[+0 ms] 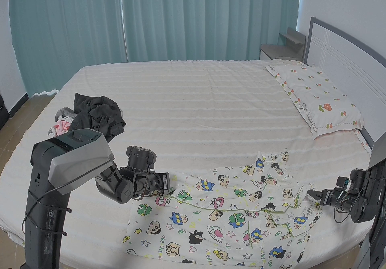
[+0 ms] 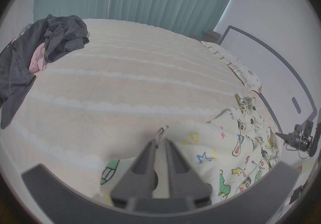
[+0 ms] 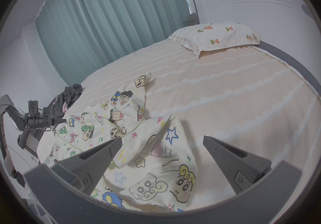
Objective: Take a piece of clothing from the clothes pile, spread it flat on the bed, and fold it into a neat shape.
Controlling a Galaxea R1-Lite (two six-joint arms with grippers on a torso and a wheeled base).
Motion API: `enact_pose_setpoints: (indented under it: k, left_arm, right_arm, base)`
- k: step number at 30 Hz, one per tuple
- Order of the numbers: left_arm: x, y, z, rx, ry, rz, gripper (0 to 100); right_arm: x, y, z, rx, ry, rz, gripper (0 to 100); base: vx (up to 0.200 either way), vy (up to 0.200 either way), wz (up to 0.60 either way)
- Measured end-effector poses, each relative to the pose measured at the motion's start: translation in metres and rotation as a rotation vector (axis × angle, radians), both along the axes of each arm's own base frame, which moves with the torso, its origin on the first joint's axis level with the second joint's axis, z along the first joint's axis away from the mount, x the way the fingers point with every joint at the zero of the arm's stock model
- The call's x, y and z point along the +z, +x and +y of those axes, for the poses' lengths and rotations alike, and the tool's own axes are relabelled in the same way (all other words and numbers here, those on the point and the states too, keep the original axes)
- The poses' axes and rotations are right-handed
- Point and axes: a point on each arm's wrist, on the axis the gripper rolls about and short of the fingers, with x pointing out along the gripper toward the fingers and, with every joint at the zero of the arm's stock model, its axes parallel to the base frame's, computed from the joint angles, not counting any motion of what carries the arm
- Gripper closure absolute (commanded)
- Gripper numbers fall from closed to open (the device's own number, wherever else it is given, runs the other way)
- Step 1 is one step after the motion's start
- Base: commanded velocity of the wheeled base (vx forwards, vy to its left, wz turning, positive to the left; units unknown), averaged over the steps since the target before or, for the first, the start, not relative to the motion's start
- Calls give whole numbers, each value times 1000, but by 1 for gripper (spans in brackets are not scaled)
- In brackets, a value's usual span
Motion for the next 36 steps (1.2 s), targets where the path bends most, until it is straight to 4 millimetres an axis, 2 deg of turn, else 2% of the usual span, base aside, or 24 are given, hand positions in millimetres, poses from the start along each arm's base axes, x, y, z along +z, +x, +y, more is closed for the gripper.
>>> enact_pose_setpoints:
  k: [9, 14, 15, 18, 28, 36]
  left_arm:
    - [36, -2, 8, 62, -4, -105, 100]
    - [43, -7, 12, 65, 4, -89, 100]
    - [43, -8, 12, 64, 4, -86, 0]
    - [41, -9, 12, 58, 5, -75, 0]
    - [11, -10, 9, -32, -29, 17, 0]
    - [-8, -11, 11, -147, 56, 42, 0]
  right_arm:
    - [0, 0, 0, 1, 1, 2, 0]
    - [0, -1, 1, 2, 1, 4, 0]
    - [0, -1, 1, 1, 1, 5, 0]
    - [0, -1, 1, 1, 0, 5, 0]
    - [-1, -1, 1, 5, 0, 7, 0]
    - [-1, -1, 3, 13, 1, 11, 0]
  base:
    - [0, 0, 0]
    - [0, 0, 0]
    - [0, 0, 0]
    - [0, 0, 0]
    - [0, 0, 0]
    - [0, 0, 0]
